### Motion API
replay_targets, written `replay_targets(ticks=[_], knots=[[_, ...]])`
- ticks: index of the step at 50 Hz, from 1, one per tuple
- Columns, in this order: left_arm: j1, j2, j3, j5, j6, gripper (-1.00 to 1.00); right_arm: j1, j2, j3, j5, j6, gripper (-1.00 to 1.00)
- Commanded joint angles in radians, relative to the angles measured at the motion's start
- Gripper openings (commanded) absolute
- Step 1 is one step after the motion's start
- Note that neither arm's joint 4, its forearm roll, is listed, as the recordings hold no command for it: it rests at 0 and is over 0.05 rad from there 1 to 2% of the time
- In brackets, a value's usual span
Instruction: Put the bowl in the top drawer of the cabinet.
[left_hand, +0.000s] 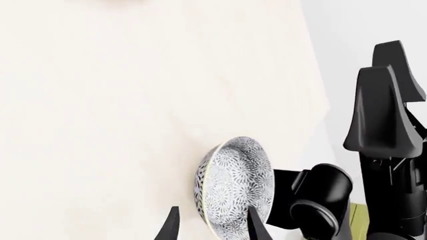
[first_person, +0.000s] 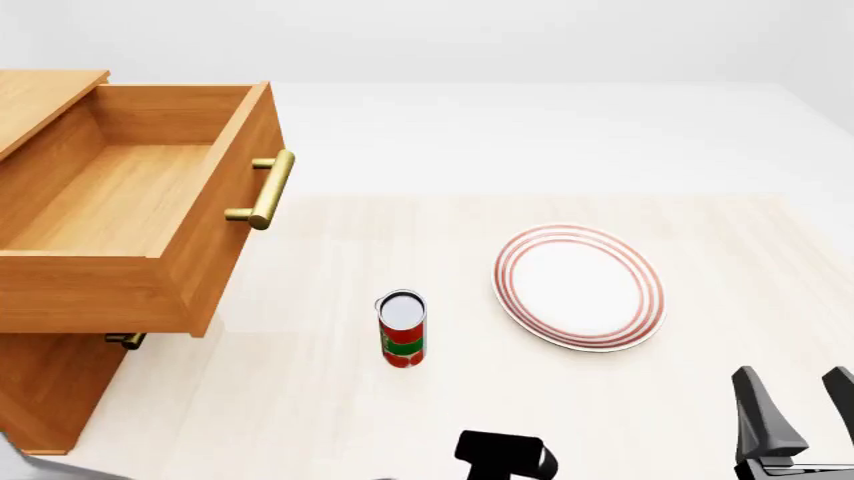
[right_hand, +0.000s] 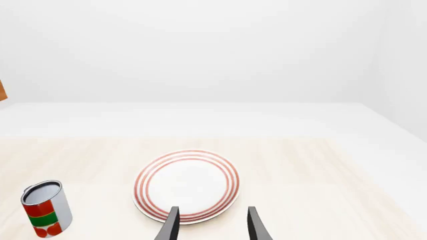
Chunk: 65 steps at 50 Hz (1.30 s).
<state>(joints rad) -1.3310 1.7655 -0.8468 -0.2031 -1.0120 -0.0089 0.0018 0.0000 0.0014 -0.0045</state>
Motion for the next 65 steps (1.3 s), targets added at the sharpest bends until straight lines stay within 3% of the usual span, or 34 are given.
replay_targets(ticks=[1,65], knots=[[0.022,0.029,0.010,-0.027,-0.018,1.00,0.002,0.000,0.000,-0.001,0.001,1.00],[0.001,0.143,0.024,-0.144,-0.068,1.00,0.002,0.000,0.000,-0.001,0.001,1.00]])
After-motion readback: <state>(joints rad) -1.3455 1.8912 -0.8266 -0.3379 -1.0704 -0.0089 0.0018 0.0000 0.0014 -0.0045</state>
